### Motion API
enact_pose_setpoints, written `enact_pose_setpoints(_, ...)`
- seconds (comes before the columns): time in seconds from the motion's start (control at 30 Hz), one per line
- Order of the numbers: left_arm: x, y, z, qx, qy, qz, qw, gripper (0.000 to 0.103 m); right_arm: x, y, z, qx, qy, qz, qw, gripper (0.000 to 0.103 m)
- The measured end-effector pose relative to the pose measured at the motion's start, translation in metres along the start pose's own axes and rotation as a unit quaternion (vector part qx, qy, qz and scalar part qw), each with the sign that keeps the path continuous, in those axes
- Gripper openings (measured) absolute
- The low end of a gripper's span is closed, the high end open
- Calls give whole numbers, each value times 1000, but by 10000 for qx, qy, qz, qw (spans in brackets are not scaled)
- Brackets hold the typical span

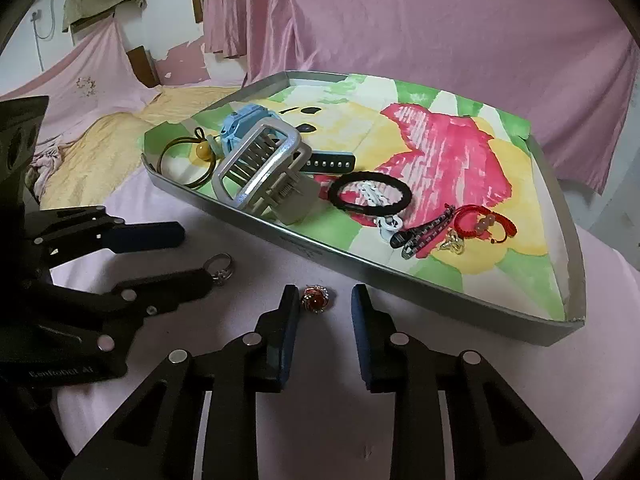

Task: Organize jewelry
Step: 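Grasp the silver ring with the left gripper while the right grasps the red-gem ring, then carry the silver ring in the left gripper and red-gem ring in the right gripper into the tray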

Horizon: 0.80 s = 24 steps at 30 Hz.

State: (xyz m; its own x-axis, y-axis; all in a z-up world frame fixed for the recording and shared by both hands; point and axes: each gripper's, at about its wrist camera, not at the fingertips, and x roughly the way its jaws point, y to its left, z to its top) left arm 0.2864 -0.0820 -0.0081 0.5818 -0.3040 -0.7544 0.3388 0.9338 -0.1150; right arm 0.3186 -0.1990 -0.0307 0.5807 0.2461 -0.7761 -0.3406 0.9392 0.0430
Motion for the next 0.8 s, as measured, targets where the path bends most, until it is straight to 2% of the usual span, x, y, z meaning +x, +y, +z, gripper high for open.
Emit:
enact_pose_setpoints(0.27, 7, -7, 5, 135, 76, 47, 9999, 34, 0, -3, 0, 55, -51, 85, 9999, 19)
enact_pose_setpoints(0.5, 10, -15, 6, 232, 94, 113, 9996, 20, 0, -5, 0, 102, -64, 125, 9998, 14)
enact_pose_setpoints(0.8, 8, -11, 6, -6, 53, 21, 10000, 19, -1, -5, -1, 144, -80, 159, 9997, 13)
